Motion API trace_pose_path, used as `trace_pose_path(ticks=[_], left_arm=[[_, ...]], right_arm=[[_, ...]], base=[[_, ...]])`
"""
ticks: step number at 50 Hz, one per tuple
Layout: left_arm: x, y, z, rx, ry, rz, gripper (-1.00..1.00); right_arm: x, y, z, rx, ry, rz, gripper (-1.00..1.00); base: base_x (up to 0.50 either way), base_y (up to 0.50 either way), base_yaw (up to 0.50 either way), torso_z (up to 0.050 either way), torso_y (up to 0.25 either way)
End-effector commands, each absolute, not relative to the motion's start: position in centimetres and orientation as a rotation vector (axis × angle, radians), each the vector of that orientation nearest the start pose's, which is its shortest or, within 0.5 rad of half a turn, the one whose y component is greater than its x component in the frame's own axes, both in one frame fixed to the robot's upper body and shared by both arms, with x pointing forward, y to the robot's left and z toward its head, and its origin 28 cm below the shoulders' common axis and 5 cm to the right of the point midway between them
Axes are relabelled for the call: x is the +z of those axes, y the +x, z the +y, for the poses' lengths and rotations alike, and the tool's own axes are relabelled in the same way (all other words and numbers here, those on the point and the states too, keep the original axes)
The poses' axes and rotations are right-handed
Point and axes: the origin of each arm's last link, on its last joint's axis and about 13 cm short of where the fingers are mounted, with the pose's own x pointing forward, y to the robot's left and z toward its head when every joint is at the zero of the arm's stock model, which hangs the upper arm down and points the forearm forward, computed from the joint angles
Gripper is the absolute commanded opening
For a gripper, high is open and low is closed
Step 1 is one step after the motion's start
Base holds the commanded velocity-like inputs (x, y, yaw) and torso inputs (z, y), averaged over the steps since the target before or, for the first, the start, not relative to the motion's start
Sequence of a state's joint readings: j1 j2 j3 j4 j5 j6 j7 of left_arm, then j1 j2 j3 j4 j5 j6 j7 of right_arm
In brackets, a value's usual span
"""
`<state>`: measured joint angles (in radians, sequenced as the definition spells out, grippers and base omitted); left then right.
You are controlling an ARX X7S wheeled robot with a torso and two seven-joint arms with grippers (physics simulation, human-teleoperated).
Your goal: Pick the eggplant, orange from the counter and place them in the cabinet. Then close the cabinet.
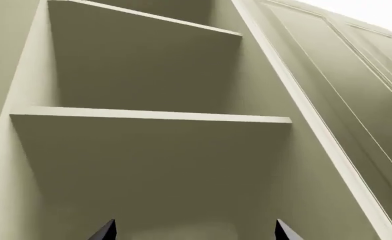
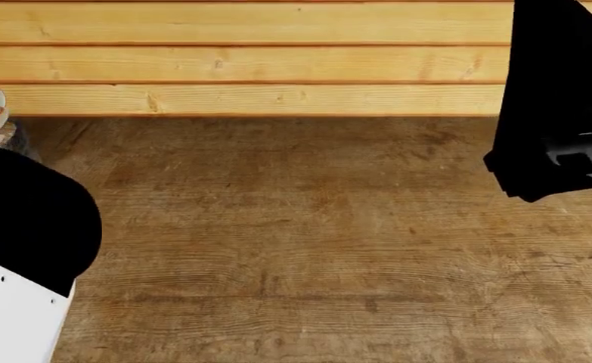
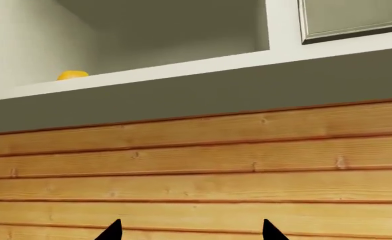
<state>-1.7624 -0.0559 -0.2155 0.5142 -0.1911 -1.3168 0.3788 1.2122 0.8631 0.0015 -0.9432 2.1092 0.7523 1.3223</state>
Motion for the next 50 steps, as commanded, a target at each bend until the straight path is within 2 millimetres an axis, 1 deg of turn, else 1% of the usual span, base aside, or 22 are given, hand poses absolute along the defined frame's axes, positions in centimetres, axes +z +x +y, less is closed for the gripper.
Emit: trace_pose_path(ticks=[1,6,17,24,33,39,47,50], left_arm=[[45.9,19.0,24.3,-0.448,0.061,-0.955,1.00],[44.8,18.8,24.4,-0.462,0.074,-0.929,1.00],[42.5,17.2,24.6,-0.526,0.111,-0.901,1.00],[41.2,16.5,24.7,-0.560,0.124,-0.867,1.00],[39.9,15.9,25.0,-0.591,0.130,-0.824,1.00],[39.4,15.8,25.1,-0.615,0.140,-0.780,1.00],[38.6,15.1,25.2,-0.633,0.155,-0.732,1.00],[37.9,15.5,25.5,-0.620,0.151,-0.718,1.00]], right_arm=[[33.4,11.7,-12.1,0.209,0.105,-0.474,1.00],[33.4,11.7,-12.1,0.208,0.105,-0.498,1.00],[33.4,11.7,-12.1,0.209,0.109,-0.503,1.00],[33.4,11.7,-12.1,0.213,0.108,-0.503,1.00],[33.4,11.7,-12.1,0.219,0.111,-0.499,1.00],[33.4,11.7,-12.1,0.222,0.111,-0.493,1.00],[33.4,11.7,-12.1,0.227,0.110,-0.490,1.00],[33.4,11.7,-12.1,0.227,0.111,-0.489,1.00]], base=[[0.00,0.00,0.00,0.000,0.000],[0.00,0.00,0.00,0.000,0.000],[0.00,0.00,0.00,0.000,0.000],[0.00,0.00,0.00,0.000,0.000],[0.00,0.00,0.00,0.000,0.000],[0.00,0.00,0.00,0.000,0.000],[0.00,0.00,0.00,0.000,0.000],[0.00,0.00,0.00,0.000,0.000]])
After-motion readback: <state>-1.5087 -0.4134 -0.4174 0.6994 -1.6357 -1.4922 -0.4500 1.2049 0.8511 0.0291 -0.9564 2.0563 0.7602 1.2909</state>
